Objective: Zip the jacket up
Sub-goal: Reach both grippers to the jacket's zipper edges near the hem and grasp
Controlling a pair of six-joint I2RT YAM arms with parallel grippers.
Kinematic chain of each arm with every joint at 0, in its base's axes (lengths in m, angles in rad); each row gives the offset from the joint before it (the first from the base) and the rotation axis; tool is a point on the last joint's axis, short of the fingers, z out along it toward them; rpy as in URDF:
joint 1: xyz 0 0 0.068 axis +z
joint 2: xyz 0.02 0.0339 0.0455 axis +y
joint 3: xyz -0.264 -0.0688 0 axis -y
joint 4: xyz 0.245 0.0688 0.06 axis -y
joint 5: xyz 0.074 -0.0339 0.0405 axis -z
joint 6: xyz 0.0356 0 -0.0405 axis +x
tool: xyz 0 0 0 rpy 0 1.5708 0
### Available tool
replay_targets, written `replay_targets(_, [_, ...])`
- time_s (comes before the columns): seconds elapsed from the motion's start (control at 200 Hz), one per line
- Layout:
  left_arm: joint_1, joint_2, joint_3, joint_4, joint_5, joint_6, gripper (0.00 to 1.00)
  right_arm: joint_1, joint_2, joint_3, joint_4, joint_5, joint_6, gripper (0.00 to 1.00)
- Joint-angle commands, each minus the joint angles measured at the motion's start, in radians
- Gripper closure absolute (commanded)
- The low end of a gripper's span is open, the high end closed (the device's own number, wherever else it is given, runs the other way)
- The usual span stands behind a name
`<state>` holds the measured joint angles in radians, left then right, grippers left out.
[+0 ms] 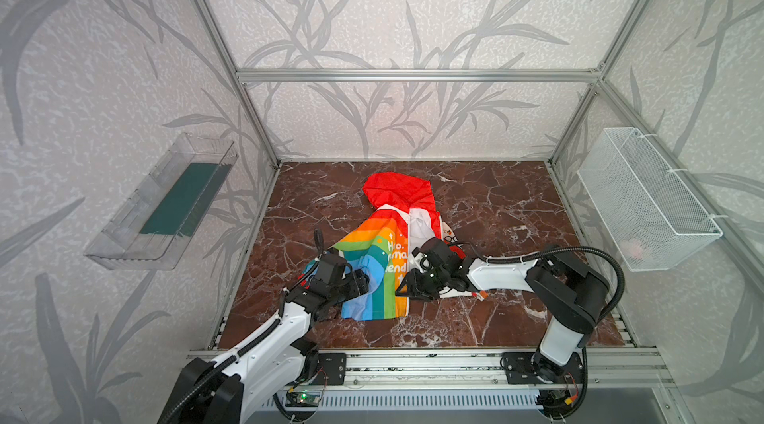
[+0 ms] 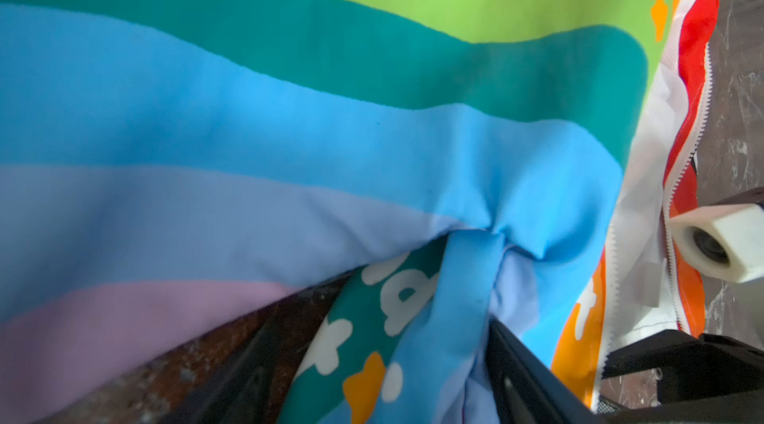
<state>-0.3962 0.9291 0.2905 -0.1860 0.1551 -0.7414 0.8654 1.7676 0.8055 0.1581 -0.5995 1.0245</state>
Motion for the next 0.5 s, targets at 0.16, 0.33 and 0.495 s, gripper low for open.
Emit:
replay_targets(0.16, [-0.003,0.002,0.015,-0.025,-0.008,-0.024,0.19,-0.006,-0.111,-0.085,0.081,-0.033,0.055,0.52])
replay_targets(0.33, [-0.005,-0.009,0.017,-0.032,-0.014,-0.031,0.19,-0.009,-0.112,-0.133,0.171,-0.057,0.108,0.53])
replay_targets(0.495, [-0.005,-0.023,0.028,-0.051,0.005,-0.048,0.19,-0.013,-0.087,-0.145,0.218,-0.081,0.138,0.65])
